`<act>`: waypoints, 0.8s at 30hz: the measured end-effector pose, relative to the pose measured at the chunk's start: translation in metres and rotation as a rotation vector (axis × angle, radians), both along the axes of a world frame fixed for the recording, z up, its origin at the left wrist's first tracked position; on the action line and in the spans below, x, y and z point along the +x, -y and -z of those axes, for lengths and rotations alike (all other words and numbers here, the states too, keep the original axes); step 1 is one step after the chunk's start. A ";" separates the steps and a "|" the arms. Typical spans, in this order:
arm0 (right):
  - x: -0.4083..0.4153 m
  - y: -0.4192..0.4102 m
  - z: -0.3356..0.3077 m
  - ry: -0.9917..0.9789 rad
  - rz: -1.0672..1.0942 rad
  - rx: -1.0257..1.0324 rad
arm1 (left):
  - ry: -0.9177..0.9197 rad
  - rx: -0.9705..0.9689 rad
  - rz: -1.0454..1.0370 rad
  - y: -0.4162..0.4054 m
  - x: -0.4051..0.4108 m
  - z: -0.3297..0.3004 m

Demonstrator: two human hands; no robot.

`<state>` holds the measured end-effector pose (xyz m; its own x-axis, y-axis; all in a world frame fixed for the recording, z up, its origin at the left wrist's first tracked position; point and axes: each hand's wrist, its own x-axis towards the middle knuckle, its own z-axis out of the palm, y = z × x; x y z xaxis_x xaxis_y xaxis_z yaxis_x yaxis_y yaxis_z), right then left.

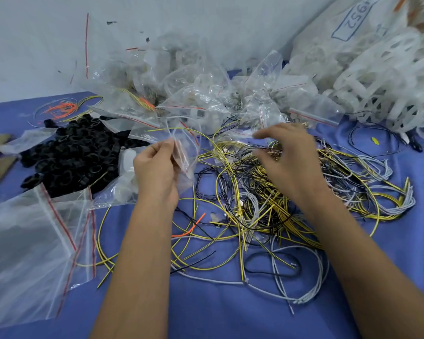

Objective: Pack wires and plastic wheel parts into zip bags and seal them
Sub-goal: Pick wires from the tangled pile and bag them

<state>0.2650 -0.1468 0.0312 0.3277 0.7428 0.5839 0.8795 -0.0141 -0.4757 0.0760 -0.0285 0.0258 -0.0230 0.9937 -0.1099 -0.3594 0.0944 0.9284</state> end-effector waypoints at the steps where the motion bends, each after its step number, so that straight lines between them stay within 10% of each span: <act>1: -0.007 -0.001 -0.002 0.032 -0.107 -0.007 | 0.026 0.014 -0.021 0.000 -0.001 -0.002; 10: -0.073 -0.042 -0.006 0.395 -0.304 -0.662 | 0.141 0.055 -0.083 -0.003 -0.004 -0.008; 24: -0.088 -0.034 -0.004 0.417 -0.252 -0.706 | 0.148 0.048 -0.066 -0.001 -0.004 -0.005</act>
<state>0.1772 -0.1123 0.0349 -0.0345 0.9994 -0.0063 0.9972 0.0340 -0.0664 0.0724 -0.0270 0.0308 -0.0758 0.9947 -0.0692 -0.4963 0.0226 0.8679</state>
